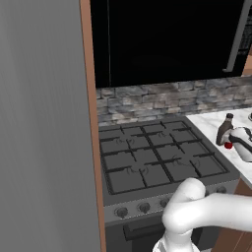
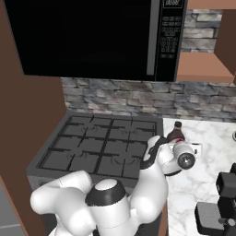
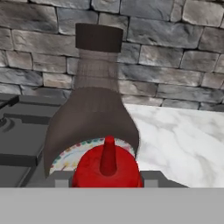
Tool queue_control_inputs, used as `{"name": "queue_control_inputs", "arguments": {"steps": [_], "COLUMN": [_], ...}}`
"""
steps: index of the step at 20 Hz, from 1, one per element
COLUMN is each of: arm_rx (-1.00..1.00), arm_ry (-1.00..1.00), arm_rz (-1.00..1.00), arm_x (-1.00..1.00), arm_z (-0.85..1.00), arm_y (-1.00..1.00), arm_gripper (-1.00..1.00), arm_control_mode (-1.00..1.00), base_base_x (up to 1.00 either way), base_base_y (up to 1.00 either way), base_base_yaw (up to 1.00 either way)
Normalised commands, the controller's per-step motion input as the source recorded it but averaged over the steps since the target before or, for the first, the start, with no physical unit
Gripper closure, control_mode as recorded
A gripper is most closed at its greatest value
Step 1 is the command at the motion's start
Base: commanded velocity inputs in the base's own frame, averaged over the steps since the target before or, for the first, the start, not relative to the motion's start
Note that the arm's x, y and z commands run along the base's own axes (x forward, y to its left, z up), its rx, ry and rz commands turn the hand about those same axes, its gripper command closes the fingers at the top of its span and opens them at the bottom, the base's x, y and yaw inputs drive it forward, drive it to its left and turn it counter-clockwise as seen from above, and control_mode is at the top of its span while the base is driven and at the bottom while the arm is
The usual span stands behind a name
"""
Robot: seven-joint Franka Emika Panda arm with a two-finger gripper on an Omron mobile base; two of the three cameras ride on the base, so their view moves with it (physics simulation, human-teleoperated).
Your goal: Take 2 condiments from the cabinet and move them on the counter near the stove.Make sure the condiments are lined up with each other, next to each other.
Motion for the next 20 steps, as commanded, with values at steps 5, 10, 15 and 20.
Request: {"name": "queue_control_inputs", "arguments": {"steps": [5, 10, 15, 20], "arm_rx": [0.01, 0.00, 0.00, 0.00], "arm_ry": [-0.05, -0.01, -0.04, -0.04], "arm_rz": [0.00, 0.00, 0.00, 0.00], "arm_x": [0.01, 0.00, -0.03, -0.01], "arm_z": [-0.09, 0.00, 0.19, 0.45], "arm_y": [0.00, 0.00, 0.00, 0.00], "arm_gripper": [-1.00, -1.00, -1.00, -1.00], "arm_control_mode": [-1.00, -1.00, -1.00, -1.00], "base_base_x": [0.00, 0.00, 0.00, 0.00], "base_base_y": [0.00, 0.00, 0.00, 0.00], "base_base_yaw": [0.00, 0.00, 0.00, 0.00]}}
